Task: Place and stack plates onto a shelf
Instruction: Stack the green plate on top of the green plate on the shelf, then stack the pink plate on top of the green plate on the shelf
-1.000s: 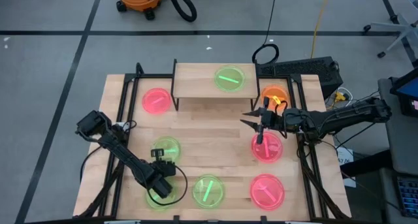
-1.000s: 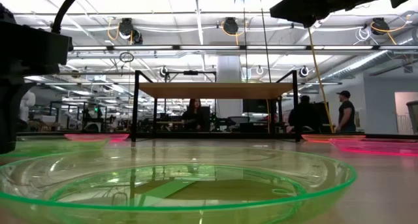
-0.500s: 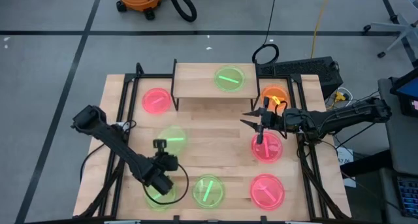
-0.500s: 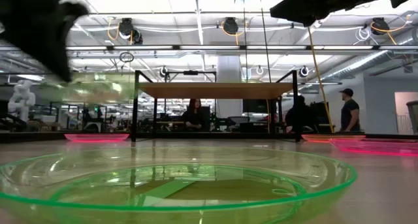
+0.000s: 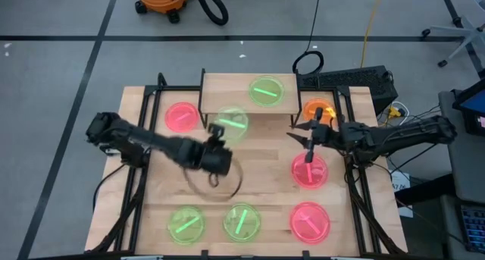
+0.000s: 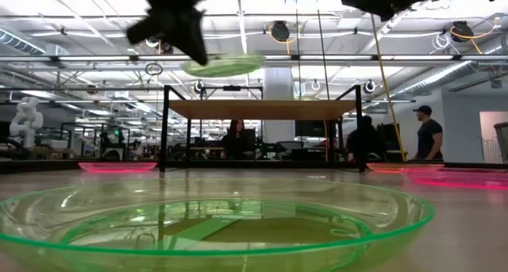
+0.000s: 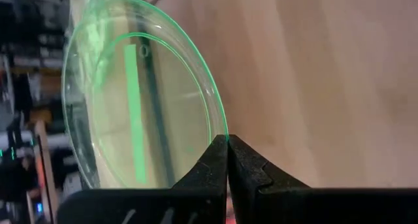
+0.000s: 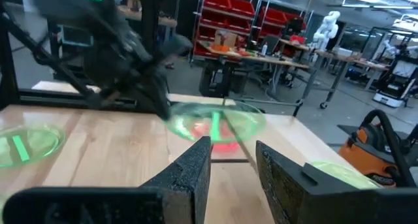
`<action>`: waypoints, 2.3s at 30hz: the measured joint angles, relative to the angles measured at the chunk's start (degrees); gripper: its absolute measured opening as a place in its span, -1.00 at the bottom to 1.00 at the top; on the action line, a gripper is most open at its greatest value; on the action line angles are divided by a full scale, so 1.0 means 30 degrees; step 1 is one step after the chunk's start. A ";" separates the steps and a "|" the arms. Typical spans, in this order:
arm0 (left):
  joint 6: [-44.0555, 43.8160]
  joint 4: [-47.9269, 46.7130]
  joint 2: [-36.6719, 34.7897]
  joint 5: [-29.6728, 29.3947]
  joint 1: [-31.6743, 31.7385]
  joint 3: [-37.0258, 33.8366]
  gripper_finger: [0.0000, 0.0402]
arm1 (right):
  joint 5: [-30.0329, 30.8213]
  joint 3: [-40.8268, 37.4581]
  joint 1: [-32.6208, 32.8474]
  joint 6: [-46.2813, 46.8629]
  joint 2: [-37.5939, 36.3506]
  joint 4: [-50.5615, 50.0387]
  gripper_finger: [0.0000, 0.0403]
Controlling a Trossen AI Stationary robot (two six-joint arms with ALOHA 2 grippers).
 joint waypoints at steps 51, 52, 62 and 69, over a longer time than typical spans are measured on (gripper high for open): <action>1.3687 1.4814 0.2560 1.0814 1.0309 -0.0007 -0.59 | 0.0036 0.0000 -0.0015 -0.1851 -0.1546 -0.0846 -0.48; 1.3687 1.4822 0.2554 1.0401 1.0223 -0.0007 -0.59 | 0.0036 0.0000 -0.0015 -0.1838 -0.1546 -0.0851 -0.48; 1.0430 1.2271 -0.1552 0.8358 0.8300 -0.0007 -0.59 | 0.0044 0.0007 -0.0012 -0.0310 -0.1491 -0.2973 -0.48; 0.7199 1.0495 -0.6060 0.8365 0.6530 -0.0714 -0.60 | 0.0029 0.0022 -0.0007 0.0222 -0.0381 -0.3287 -0.48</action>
